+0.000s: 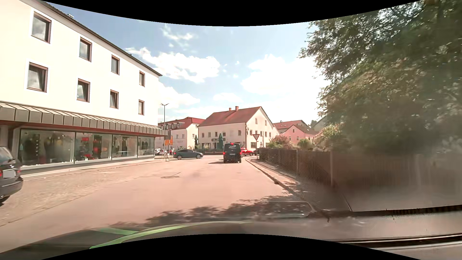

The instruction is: Follow the waypoints while adhering to traffic rules and regulations

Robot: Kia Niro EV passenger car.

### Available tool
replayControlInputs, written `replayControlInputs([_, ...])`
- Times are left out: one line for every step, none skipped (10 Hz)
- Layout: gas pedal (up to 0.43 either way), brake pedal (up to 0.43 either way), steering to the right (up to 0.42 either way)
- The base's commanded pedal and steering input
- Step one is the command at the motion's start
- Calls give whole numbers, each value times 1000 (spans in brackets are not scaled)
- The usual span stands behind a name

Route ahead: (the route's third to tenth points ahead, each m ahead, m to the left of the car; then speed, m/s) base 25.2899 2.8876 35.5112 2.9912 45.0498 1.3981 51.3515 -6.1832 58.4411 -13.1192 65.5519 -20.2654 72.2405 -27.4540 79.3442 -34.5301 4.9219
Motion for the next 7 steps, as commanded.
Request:
replayControlInputs([0, 0, 5])
replayControlInputs([0, 0, 5])
replayControlInputs([0, 6, 5])
replayControlInputs([0, 6, 5])
replayControlInputs([0, 6, 6])
replayControlInputs([0, 6, 6])
replayControlInputs([0, 6, 7])
